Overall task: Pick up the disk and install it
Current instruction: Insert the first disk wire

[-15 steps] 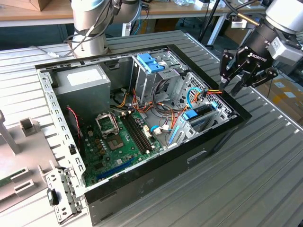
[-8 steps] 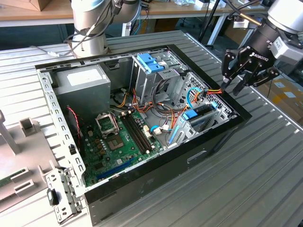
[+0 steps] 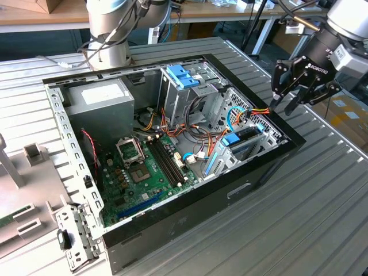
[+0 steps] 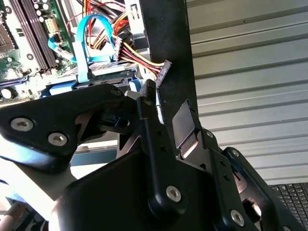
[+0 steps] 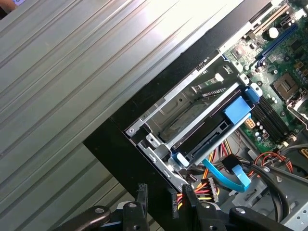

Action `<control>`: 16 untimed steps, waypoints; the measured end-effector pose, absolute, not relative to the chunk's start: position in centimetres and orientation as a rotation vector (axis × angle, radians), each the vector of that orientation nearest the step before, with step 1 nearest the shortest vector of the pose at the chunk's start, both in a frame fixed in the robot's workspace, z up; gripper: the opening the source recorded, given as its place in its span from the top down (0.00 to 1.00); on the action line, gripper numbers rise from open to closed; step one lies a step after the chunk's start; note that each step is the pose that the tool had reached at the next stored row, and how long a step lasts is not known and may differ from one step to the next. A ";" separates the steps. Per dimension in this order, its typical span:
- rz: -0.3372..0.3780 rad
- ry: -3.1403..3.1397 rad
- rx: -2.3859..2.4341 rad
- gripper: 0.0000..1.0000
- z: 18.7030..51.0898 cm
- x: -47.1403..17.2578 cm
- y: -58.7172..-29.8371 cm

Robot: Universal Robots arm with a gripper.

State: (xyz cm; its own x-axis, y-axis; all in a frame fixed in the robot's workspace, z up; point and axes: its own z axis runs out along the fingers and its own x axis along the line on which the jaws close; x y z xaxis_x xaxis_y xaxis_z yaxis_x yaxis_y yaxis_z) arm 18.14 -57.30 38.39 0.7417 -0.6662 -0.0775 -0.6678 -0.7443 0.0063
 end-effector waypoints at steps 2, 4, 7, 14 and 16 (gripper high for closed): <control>0.117 1.115 -2.911 0.58 38.4 18.3 -57.3; 0.117 1.115 -2.911 0.58 38.4 18.4 -57.3; 0.117 1.115 -2.911 0.58 38.4 18.7 -57.3; 0.117 1.115 -2.911 0.58 38.3 19.2 -57.3; 0.117 1.115 -2.911 0.58 38.3 19.5 -57.3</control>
